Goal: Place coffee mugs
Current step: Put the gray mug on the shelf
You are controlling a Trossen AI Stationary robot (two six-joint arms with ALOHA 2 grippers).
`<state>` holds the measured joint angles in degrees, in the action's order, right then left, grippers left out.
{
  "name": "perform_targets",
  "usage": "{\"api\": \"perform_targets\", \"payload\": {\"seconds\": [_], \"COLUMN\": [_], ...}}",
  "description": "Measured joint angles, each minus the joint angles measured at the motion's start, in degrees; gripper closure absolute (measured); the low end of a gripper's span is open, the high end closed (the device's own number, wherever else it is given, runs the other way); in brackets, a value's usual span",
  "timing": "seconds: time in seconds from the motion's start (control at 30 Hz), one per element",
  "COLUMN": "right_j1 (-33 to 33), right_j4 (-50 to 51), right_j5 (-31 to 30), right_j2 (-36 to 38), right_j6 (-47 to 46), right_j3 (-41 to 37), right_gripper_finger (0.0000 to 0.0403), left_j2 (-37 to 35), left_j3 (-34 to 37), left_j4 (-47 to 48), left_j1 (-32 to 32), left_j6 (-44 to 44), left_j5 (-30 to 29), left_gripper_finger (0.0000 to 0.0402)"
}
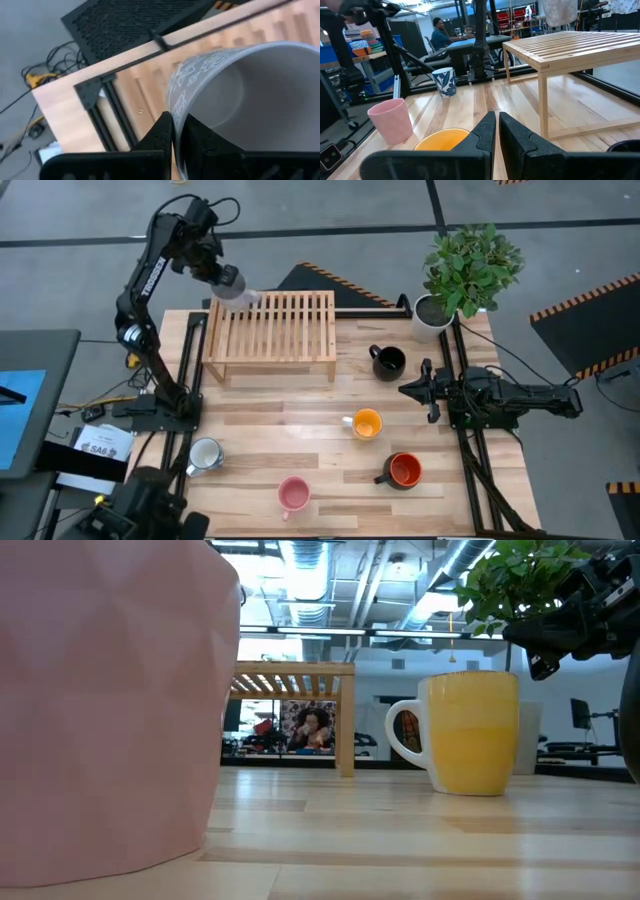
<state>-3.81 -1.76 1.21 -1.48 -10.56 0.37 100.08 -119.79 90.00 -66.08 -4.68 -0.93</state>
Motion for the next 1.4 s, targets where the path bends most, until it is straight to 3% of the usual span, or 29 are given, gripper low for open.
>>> {"api": "perform_targets", "payload": {"seconds": [0.57, 1.07, 1.4], "right_j1": [0.0, 0.0, 0.0], "right_j4": [0.0, 0.0, 0.0], "right_j5": [0.0, 0.0, 0.0], "right_j2": [0.0, 0.0, 0.0], "right_j6": [0.0, 0.0, 0.0], "right_j3": [0.0, 0.0, 0.0], "right_gripper_finger": [0.0352, 0.0352, 0.0352], "left_j2": [1.3, 0.2, -0.1], "left_j3": [0.3, 9.6, 9.9], "left_j4": [-0.1, -0.1, 0.1], "left_j1": [-1.0, 1.5, 1.5], "left_j6": [-6.7, -12.0, -12.0], "left_j5": [0.5, -1.4, -2.7], "left_gripper_finger": [0.0401, 0.0401, 0.0306]}}
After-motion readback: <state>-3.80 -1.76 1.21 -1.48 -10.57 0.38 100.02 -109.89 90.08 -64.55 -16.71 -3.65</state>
